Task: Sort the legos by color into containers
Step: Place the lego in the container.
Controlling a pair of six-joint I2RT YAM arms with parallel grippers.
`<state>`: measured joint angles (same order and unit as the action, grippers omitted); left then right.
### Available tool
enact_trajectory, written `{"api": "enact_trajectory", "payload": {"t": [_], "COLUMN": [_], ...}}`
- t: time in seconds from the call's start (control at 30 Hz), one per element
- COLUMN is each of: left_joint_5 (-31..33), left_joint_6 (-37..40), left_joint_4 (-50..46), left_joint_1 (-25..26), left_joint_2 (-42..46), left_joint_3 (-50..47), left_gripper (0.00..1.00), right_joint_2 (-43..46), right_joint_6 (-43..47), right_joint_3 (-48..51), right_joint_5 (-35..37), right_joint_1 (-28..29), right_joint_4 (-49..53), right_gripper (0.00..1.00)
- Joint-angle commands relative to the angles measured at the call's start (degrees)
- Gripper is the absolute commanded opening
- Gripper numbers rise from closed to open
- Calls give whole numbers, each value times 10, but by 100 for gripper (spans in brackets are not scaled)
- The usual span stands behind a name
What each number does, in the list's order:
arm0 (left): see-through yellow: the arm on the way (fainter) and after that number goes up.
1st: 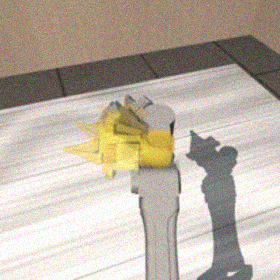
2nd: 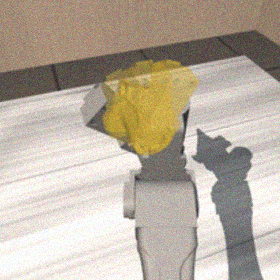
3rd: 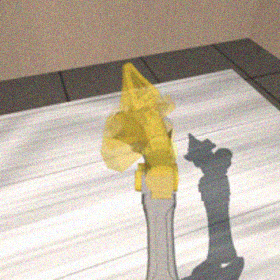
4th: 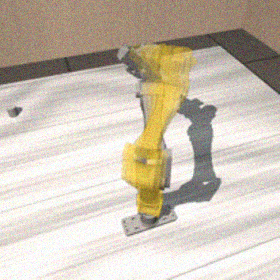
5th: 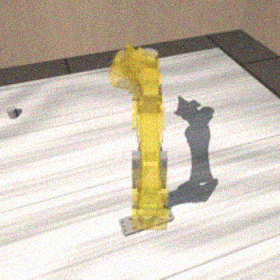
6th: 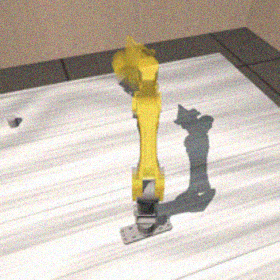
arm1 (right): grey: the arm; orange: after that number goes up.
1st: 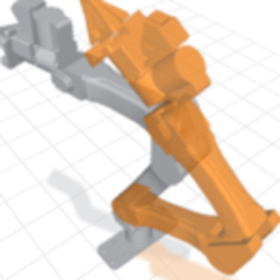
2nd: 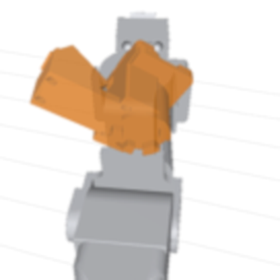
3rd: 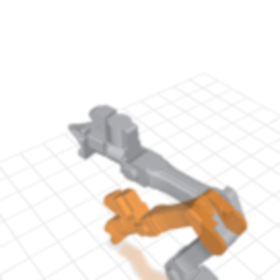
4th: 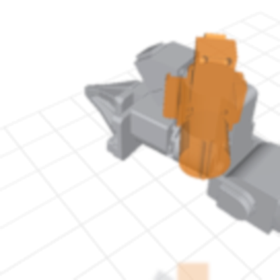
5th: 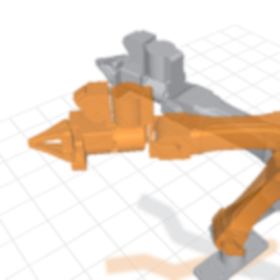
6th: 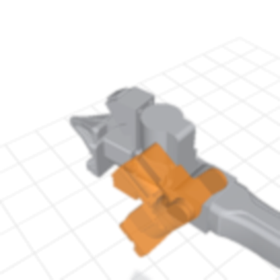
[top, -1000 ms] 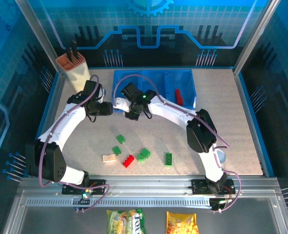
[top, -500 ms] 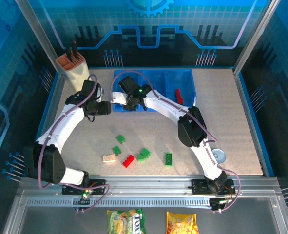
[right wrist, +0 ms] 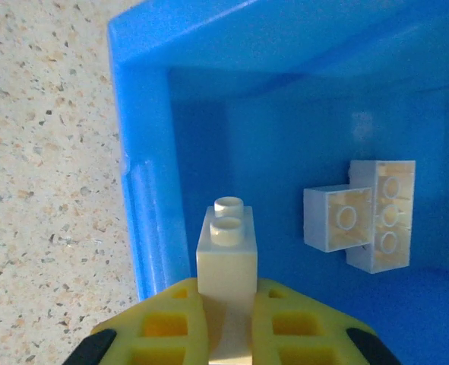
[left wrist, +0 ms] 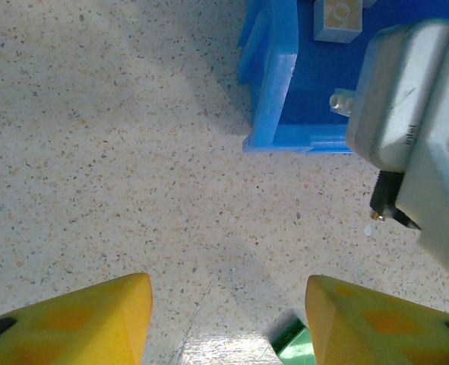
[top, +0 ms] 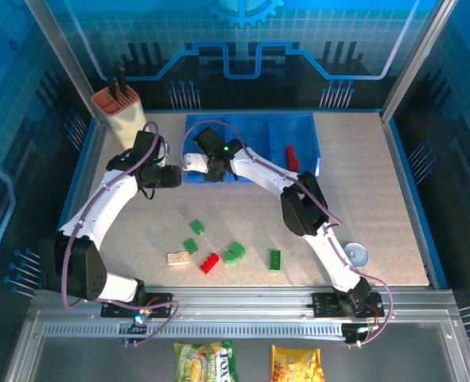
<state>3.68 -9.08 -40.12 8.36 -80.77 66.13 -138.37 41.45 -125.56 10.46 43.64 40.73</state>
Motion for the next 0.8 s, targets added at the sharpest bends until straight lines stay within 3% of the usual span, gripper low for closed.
{"api": "enact_trajectory", "payload": {"t": [0.0,0.5,0.77], "left_joint_5": [0,-9,-10], "left_joint_6": [-7,-9,-9], "left_joint_4": [3,4,3], "left_joint_1": [-4,-4,-4], "left_joint_2": [13,9,8], "left_joint_3": [-10,-8,-8], "left_gripper": [57,57,57], "right_joint_2": [-11,35,112], "right_joint_6": [12,-11,-37], "right_joint_3": [-21,-3,78], "right_joint_5": [10,-3,-12], "right_joint_1": [-6,-1,9], "right_joint_4": [21,19,-9], "right_gripper": [16,32,32]}}
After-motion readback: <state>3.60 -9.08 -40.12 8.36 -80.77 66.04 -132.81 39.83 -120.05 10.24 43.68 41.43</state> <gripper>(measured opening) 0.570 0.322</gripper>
